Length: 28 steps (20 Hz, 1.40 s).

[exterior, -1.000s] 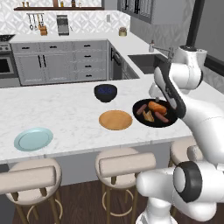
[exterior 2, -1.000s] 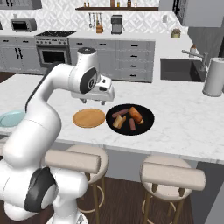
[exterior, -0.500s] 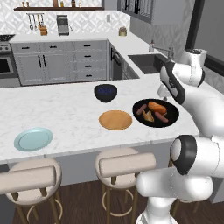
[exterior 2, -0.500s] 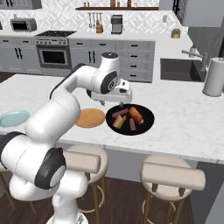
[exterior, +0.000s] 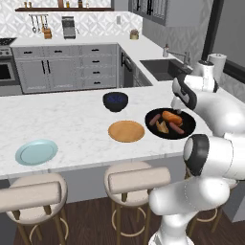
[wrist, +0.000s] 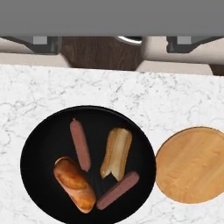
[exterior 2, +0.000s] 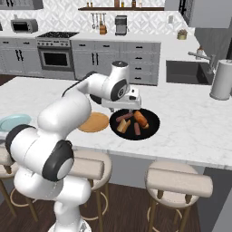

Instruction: Place one bun and one sausage from the bowl on each plate.

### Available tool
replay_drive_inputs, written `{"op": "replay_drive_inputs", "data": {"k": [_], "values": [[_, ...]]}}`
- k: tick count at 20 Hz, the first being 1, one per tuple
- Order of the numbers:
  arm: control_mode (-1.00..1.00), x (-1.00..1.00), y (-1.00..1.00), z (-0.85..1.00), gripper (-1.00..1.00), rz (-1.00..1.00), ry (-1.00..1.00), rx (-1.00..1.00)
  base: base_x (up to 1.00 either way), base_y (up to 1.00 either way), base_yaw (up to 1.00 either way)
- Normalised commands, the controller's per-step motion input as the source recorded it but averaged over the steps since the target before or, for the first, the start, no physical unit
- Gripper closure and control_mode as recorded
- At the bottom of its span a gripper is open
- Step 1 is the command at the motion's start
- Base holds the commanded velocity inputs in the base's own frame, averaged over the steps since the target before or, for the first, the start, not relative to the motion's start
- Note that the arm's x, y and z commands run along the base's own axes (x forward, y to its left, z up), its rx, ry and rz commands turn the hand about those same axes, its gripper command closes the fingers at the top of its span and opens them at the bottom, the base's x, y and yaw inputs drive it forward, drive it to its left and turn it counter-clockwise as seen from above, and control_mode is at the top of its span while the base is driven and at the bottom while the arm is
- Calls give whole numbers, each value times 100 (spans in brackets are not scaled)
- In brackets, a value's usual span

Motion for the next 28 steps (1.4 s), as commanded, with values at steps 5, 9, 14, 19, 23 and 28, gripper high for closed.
{"op": "replay_drive_inputs", "data": {"k": [5,9,14,19,23,28], "values": [[-100,51,-2,-23,-100,0,0,0,0,0,0],[-100,67,-12,-21,-100,0,0,0,0,0,0],[-100,62,-31,-28,-100,0,0,0,0,0,0],[-100,47,-30,-45,-100,0,0,0,0,0,0],[-100,42,-12,-36,-100,1,0,0,0,0,0],[-100,45,0,-24,-100,19,5,0,0,0,0]]}}
